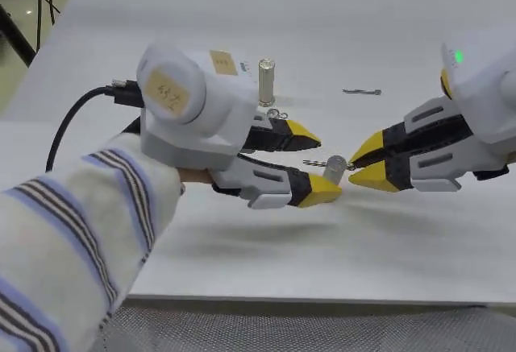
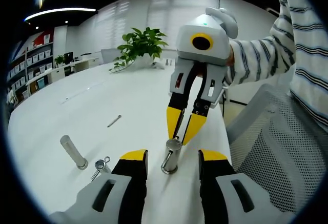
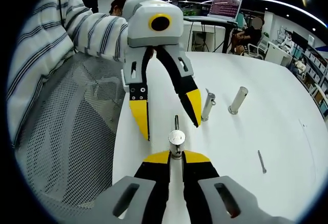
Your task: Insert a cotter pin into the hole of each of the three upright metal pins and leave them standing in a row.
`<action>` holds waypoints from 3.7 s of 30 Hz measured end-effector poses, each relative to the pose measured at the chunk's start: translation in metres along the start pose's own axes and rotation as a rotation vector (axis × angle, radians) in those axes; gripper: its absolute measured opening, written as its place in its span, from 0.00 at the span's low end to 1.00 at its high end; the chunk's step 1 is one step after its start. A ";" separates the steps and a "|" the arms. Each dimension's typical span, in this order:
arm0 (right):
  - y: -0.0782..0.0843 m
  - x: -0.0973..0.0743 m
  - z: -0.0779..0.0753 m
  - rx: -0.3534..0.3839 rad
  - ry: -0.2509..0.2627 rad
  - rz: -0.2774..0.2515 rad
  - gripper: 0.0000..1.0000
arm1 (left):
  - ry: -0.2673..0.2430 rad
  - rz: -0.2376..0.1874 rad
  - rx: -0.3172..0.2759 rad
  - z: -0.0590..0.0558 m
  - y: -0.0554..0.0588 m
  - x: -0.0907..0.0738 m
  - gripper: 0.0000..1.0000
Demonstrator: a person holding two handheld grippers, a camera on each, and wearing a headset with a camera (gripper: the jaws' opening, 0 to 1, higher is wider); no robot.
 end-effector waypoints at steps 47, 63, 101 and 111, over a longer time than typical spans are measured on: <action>-0.009 0.024 0.005 0.085 0.010 -0.066 0.11 | -0.190 -0.005 -0.059 0.005 0.031 -0.067 0.99; -0.009 0.024 0.007 0.094 0.007 -0.076 0.10 | -0.191 0.025 -0.068 0.004 0.038 -0.067 0.99; 0.001 -0.002 -0.036 -0.008 0.048 -0.070 0.08 | -0.212 0.035 -0.078 0.002 0.036 -0.072 0.99; 0.010 -0.005 -0.049 0.006 0.053 -0.082 0.08 | -0.229 0.029 -0.094 0.004 0.037 -0.076 0.99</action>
Point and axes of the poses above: the centre of the closed fingertips' face, and the gripper's own axes: x roughly forward along the fingers, z roughly to its left, y roughly out of its underside, the point moved 4 cm from there along -x, roughly backward along the fingers, and after that the axes turned 11 degrees about -x, right-handed, at the moved point
